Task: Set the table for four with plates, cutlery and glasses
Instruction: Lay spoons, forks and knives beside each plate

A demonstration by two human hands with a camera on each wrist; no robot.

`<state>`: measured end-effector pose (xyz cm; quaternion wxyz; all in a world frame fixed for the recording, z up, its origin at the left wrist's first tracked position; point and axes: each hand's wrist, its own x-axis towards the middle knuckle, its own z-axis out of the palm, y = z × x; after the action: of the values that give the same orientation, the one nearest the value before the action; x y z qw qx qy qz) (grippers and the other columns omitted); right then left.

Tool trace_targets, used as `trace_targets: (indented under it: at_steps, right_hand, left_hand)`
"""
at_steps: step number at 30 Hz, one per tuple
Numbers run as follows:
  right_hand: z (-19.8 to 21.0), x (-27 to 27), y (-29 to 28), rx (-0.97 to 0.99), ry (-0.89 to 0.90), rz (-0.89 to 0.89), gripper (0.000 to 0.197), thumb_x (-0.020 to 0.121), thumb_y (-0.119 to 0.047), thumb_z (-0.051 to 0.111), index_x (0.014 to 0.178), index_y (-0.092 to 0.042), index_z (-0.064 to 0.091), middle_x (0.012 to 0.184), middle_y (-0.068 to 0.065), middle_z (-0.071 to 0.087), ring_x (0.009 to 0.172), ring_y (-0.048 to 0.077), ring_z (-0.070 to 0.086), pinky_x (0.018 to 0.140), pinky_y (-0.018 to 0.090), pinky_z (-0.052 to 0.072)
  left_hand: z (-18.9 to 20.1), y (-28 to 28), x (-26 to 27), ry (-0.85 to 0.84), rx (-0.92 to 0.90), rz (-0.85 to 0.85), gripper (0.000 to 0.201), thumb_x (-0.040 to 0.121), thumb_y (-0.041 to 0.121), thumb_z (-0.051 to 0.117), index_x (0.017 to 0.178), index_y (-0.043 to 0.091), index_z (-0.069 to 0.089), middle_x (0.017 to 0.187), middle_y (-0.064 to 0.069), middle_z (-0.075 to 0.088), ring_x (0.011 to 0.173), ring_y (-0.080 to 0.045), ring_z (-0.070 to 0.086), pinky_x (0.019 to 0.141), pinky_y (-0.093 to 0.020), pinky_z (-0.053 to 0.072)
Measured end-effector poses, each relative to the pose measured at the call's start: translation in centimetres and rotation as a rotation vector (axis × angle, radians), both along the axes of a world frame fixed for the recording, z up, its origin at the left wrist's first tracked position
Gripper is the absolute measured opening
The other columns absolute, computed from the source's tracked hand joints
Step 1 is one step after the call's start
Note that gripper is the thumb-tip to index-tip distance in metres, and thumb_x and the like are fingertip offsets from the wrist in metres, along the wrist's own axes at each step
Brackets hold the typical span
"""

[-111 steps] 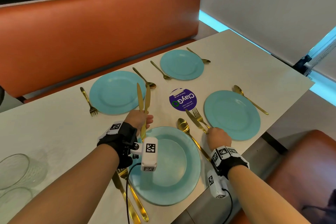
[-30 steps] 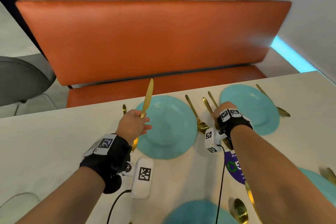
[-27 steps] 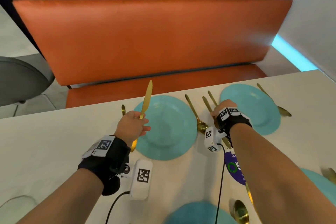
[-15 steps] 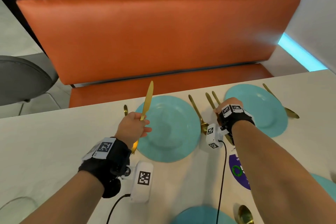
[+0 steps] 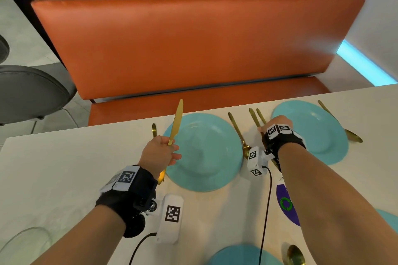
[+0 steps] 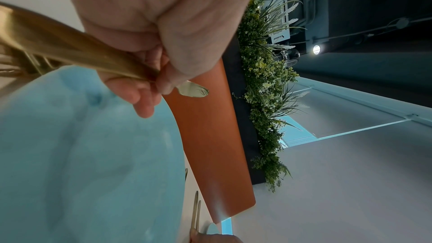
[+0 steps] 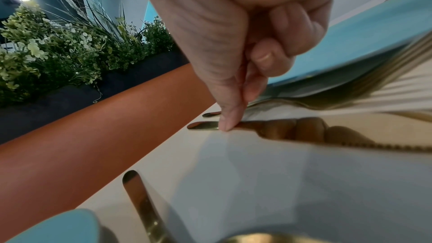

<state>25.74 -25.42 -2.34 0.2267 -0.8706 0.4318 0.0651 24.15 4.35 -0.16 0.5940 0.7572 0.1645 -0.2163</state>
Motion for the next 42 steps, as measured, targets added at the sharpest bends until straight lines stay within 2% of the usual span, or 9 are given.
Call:
trace_targets:
  at_steps: [8, 11, 17, 23, 28, 33, 35, 37, 42]
  right_hand:
    - [2.3, -0.1, 0.6, 0.030, -0.051, 0.035, 0.036, 0.080, -0.033, 0.073, 0.068, -0.004, 0.054, 0.077, 0.007, 0.060, 0.067, 0.024, 0.055, 0.066, 0.027, 0.041]
    - [4.6, -0.4, 2.7, -0.041, 0.018, 0.208, 0.042, 0.085, -0.042, 0.064, 0.097, -0.002, 0.065, 0.103, 0.011, 0.066, 0.097, 0.028, 0.062, 0.072, 0.028, 0.043]
    - [7.3, -6.5, 11.1, -0.007, -0.205, 0.620, 0.017, 0.085, -0.027, 0.063, 0.098, -0.020, 0.071, 0.102, 0.000, 0.069, 0.099, 0.019, 0.062, 0.085, 0.029, 0.050]
    - [6.3, -13.1, 18.7, -0.032, -0.098, 0.986, 0.027, 0.091, -0.020, 0.054, 0.114, -0.019, 0.069, 0.115, 0.007, 0.065, 0.109, 0.026, 0.059, 0.088, 0.038, 0.049]
    - [6.0, -16.6, 23.1, -0.056, -0.063, 0.947, 0.024, 0.088, -0.018, 0.056, 0.103, -0.022, 0.074, 0.100, 0.008, 0.070, 0.094, 0.029, 0.063, 0.064, 0.028, 0.038]
    - [6.7, -18.7, 26.5, -0.035, -0.061, 0.898, 0.022, 0.088, -0.023, 0.057, 0.103, -0.024, 0.073, 0.102, 0.005, 0.070, 0.098, 0.027, 0.061, 0.067, 0.028, 0.037]
    - [6.9, -19.1, 27.6, -0.034, -0.051, 0.881, 0.022, 0.089, -0.023, 0.056, 0.105, -0.023, 0.072, 0.106, 0.004, 0.069, 0.101, 0.025, 0.060, 0.072, 0.029, 0.042]
    - [7.0, -19.0, 28.2, -0.035, -0.035, 0.826, 0.022, 0.088, -0.022, 0.056, 0.104, -0.021, 0.072, 0.107, 0.004, 0.069, 0.102, 0.025, 0.060, 0.079, 0.031, 0.047]
    - [5.7, -16.4, 29.0, 0.007, 0.021, 0.571, 0.023, 0.089, -0.016, 0.054, 0.103, -0.010, 0.070, 0.106, 0.005, 0.067, 0.101, 0.024, 0.062, 0.084, 0.031, 0.053]
  left_hand:
    - [-0.5, 0.2, -0.6, 0.024, -0.014, 0.011, 0.013, 0.094, 0.003, 0.048, 0.106, 0.006, 0.053, 0.093, -0.007, 0.060, 0.064, -0.014, 0.060, 0.046, -0.015, 0.049]
    - [-0.6, 0.3, -1.3, 0.040, -0.029, 0.013, 0.015, 0.092, 0.000, 0.050, 0.107, 0.004, 0.054, 0.087, -0.006, 0.059, 0.063, -0.015, 0.060, 0.041, -0.012, 0.048]
    - [0.5, 0.3, -3.0, 0.055, 0.065, -0.167, 0.024, 0.092, -0.003, 0.047, 0.077, 0.012, 0.056, 0.074, -0.005, 0.055, 0.036, -0.001, 0.058, 0.043, -0.012, 0.048]
    - [2.6, 2.1, -6.0, 0.003, 0.372, -0.619, 0.025, 0.084, -0.001, 0.059, 0.108, -0.001, 0.066, 0.087, -0.013, 0.065, 0.076, -0.024, 0.064, 0.081, -0.033, 0.056]
    - [4.5, 4.8, -8.8, -0.028, 0.499, -0.757, 0.054, 0.075, 0.003, 0.067, 0.126, 0.010, 0.051, 0.097, -0.014, 0.071, 0.087, -0.025, 0.072, 0.082, -0.033, 0.059]
    - [5.5, 7.9, -10.8, -0.051, 0.528, -0.818, 0.061, 0.075, 0.003, 0.068, 0.132, 0.009, 0.045, 0.095, -0.010, 0.067, 0.081, -0.021, 0.067, 0.077, -0.028, 0.056]
    - [5.4, 9.2, -11.0, -0.118, 0.618, -0.830, 0.062, 0.076, 0.014, 0.072, 0.133, 0.012, 0.047, 0.117, -0.008, 0.062, 0.102, -0.019, 0.065, 0.089, -0.027, 0.051]
    - [5.4, 10.3, -10.8, -0.229, 0.700, -0.779, 0.062, 0.077, 0.029, 0.073, 0.132, 0.014, 0.049, 0.135, -0.003, 0.053, 0.123, -0.018, 0.052, 0.099, -0.025, 0.041]
    - [6.0, 12.4, -8.7, -0.334, 0.579, -0.438, 0.043, 0.087, 0.026, 0.062, 0.127, 0.011, 0.053, 0.129, -0.010, 0.059, 0.119, -0.025, 0.054, 0.096, -0.027, 0.041]
